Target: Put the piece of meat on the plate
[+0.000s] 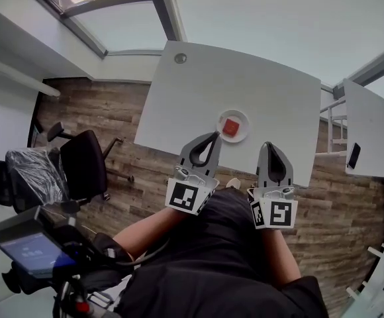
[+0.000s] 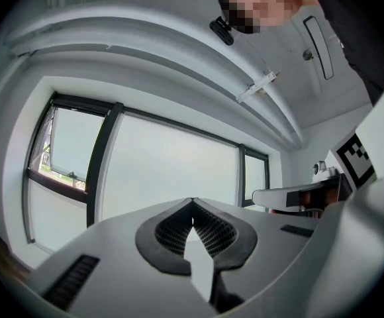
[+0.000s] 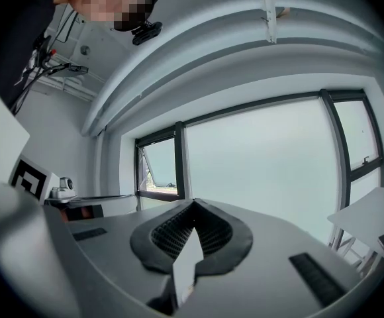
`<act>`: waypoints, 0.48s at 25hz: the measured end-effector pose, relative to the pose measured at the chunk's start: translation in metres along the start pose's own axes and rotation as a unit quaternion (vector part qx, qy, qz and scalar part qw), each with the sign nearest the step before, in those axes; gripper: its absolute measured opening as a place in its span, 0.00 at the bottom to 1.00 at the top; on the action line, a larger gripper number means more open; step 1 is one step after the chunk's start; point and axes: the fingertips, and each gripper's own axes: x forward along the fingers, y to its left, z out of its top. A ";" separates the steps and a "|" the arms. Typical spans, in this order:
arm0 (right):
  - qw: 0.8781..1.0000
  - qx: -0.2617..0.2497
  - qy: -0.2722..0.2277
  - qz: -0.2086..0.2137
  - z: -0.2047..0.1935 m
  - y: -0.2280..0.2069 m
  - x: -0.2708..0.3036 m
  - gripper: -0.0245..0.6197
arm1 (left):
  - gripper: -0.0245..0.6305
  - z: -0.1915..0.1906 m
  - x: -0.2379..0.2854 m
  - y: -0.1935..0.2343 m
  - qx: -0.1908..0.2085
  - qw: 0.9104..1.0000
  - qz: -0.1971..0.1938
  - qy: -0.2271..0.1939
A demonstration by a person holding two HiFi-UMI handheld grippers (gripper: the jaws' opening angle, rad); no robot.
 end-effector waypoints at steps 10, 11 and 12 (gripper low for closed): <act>1.000 -0.003 0.000 0.017 -0.001 0.022 0.000 0.04 | 0.05 0.000 -0.008 0.006 -0.005 1.000 0.000 -0.002; 1.000 -0.004 0.000 0.017 -0.001 0.022 0.001 0.04 | 0.05 0.000 -0.008 0.006 -0.004 1.000 -0.001 -0.003; 1.000 -0.005 0.000 0.017 -0.002 0.022 0.002 0.04 | 0.05 0.001 -0.007 0.006 -0.001 1.000 -0.002 -0.004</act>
